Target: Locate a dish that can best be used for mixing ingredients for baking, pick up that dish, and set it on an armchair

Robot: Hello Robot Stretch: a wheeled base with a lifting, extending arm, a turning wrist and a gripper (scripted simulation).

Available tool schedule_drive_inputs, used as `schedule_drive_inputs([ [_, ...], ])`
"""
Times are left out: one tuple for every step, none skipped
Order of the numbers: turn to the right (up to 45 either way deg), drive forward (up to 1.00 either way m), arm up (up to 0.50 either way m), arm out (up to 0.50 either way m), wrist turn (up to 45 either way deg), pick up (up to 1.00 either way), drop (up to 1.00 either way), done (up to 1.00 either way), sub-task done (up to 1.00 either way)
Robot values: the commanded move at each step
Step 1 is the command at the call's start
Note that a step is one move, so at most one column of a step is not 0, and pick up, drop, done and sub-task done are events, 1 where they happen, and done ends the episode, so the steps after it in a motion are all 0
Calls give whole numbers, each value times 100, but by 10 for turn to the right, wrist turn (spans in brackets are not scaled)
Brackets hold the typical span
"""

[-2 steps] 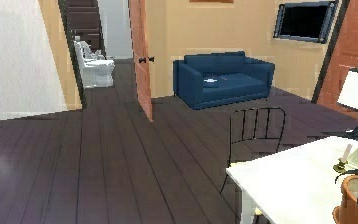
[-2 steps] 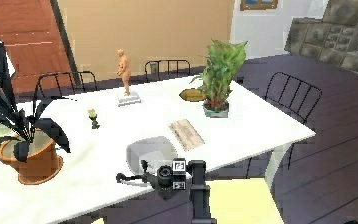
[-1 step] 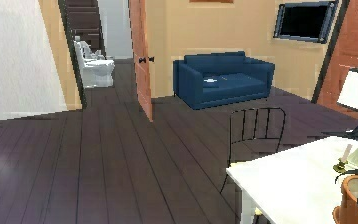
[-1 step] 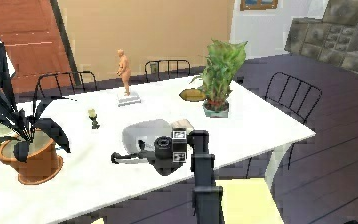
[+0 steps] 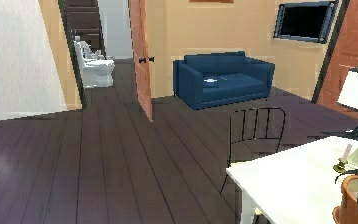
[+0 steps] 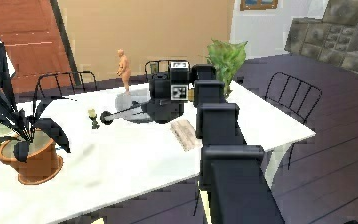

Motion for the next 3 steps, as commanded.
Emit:
schedule_drive_inputs([
  [0,0,0,0,-450,0,0,0,0],
  [0,0,0,0,-420,0,0,0,0],
  [0,0,0,-24,0,0,0,0,0],
])
